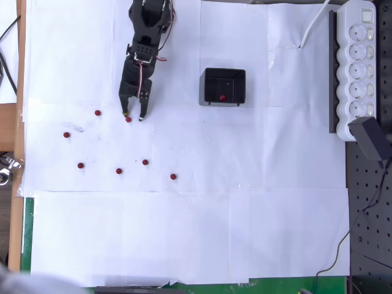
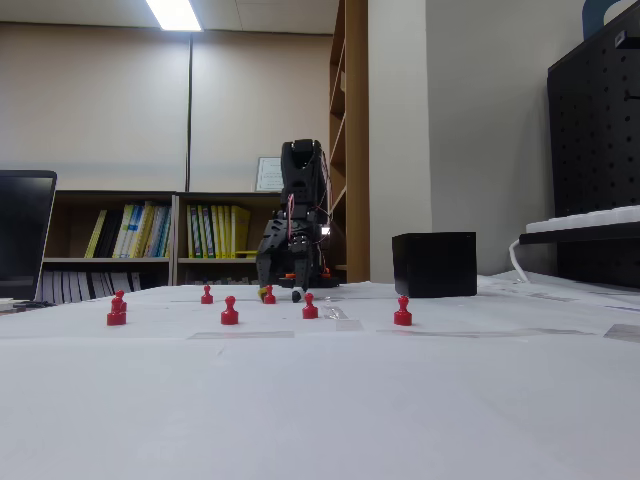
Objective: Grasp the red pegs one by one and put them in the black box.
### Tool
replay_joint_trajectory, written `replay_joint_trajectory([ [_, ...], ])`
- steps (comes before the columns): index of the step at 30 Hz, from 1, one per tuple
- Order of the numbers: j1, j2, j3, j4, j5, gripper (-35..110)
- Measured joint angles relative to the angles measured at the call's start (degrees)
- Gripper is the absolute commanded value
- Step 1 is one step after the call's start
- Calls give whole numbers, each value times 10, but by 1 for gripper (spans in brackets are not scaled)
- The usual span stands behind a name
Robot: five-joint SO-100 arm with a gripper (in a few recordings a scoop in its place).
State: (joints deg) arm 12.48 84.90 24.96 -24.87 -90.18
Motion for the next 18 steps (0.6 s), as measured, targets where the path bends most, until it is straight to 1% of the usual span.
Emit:
replay_joint_trajectory([
  [8, 0, 18, 17, -7, 0, 15],
  [18, 0, 18, 17, -7, 0, 1],
])
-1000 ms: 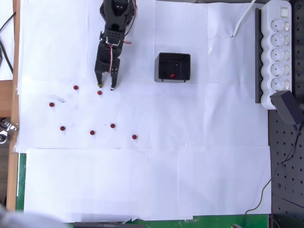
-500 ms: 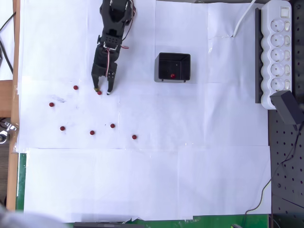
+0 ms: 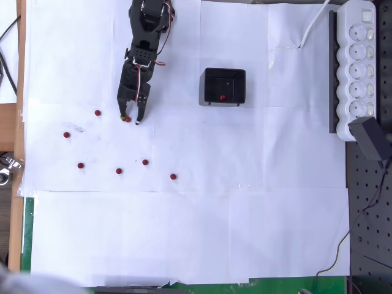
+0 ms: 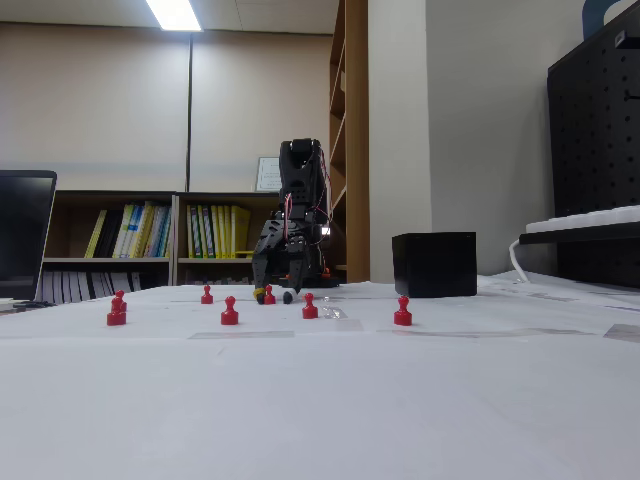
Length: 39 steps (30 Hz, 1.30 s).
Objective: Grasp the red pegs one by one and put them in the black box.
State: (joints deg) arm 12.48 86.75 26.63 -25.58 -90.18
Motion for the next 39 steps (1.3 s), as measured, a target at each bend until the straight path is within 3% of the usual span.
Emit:
replay_joint_trajectory([
  [8, 0, -2, 2, 11, 0, 0],
  [11, 0, -21, 33, 80, -2, 0],
  [16, -18, -69, 201, 427, -47, 0],
  [23, -132, -80, 498, 939, -178, 0],
  [28, -253, -67, 761, 1204, -279, 0],
  [33, -393, -50, 879, 1275, -367, 0],
  [39, -505, 54, 882, 1261, -435, 0],
])
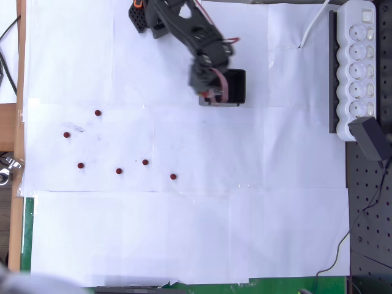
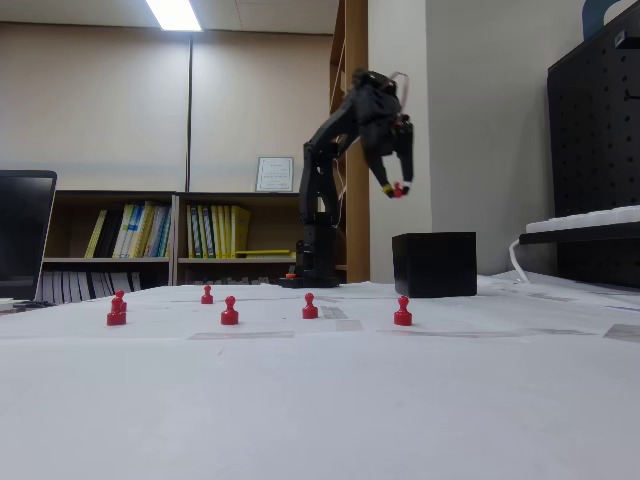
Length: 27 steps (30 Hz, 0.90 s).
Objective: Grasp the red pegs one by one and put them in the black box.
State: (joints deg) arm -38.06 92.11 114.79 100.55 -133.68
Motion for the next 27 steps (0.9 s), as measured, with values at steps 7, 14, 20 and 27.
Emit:
replay_joint_trajectory([
  [7, -50, 89, -27, -93, -20, 5],
  [14, -77, 90, -82, -120, -15, 16],
  [20, -64, 52, -91, -110, -15, 17],
  [27, 62, -141, -108, -103, 40, 17],
])
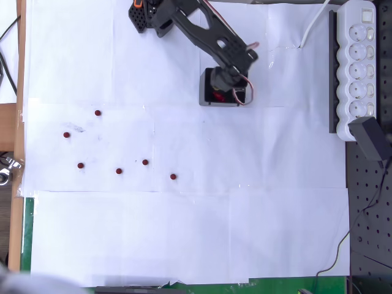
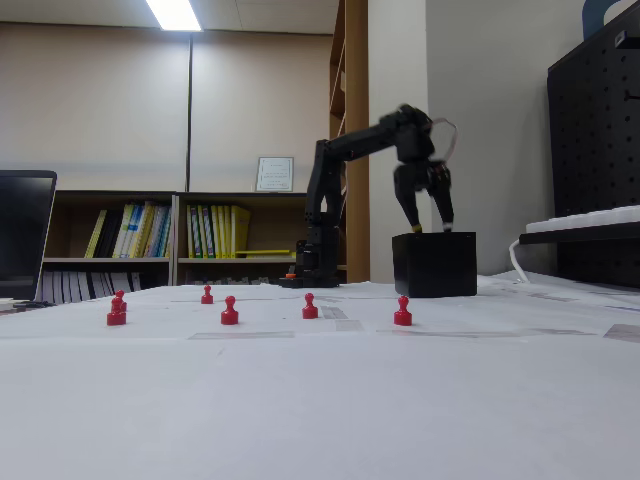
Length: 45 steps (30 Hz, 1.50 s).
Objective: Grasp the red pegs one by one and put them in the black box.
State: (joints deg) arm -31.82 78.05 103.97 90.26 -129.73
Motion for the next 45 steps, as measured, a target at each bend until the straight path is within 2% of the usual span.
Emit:
replay_joint_trajectory([
  [3, 90, -91, -111, -54, 63, 17],
  [6, 185, -168, -296, -149, 143, 17],
  [14, 438, -247, -725, -524, 333, 16],
  [20, 541, -242, -864, -815, 352, 13],
  [23, 565, -213, -883, -928, 359, 12],
  [28, 588, -139, -884, -1037, 373, 12],
  [36, 597, -6, -871, -1155, 396, 12],
  [45, 597, 76, -809, -1193, 390, 12],
])
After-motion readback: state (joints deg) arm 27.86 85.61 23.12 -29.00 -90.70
